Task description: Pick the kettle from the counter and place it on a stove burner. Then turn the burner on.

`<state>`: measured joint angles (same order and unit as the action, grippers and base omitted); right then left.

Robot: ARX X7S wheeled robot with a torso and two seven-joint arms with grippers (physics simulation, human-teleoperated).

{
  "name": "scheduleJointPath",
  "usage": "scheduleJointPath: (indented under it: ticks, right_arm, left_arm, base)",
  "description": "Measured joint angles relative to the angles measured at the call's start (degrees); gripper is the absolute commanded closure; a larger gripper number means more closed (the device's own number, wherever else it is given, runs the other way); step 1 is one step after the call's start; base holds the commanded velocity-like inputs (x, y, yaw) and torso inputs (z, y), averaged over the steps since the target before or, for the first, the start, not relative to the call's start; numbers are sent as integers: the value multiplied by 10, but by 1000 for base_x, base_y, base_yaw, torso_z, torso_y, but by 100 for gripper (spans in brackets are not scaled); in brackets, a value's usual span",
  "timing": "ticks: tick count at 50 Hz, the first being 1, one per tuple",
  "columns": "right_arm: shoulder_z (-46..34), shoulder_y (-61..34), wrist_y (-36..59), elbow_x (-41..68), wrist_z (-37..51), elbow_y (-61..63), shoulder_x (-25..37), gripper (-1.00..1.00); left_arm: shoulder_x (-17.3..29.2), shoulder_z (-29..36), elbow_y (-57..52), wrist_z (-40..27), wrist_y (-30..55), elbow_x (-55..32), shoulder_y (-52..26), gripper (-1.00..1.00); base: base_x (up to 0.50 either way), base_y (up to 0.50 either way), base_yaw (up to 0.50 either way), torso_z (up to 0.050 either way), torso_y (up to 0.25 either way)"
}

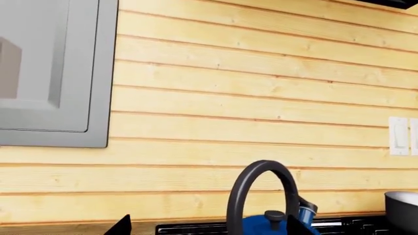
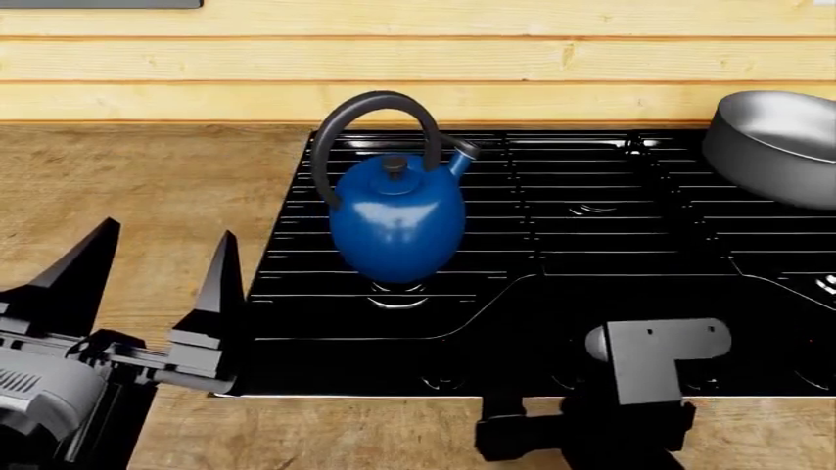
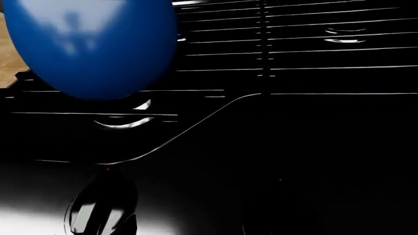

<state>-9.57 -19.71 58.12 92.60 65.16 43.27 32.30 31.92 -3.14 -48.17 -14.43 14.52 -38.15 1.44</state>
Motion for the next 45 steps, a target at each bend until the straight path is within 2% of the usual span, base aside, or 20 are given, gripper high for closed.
scheduleJointPath:
  ticks: [8,28,45]
  right_arm:
    - [-14,-13,20,-7,0,-1,0,-100]
    - [-43,2,12,56,-34,33,0,-100]
    - [-74,-32,22,-5,-92,-6,-42,-100]
  left_arm:
    - [-1,2,3,0,-3,2,3,-100]
    - [-2,15,15,-1,1,4,-8,-100]
    - [-6,17,24,3,-10,8,-4,-100]
  base:
    - [0,0,0,0,0]
    - [0,0,0,0,0]
    - [0,0,0,0,0]
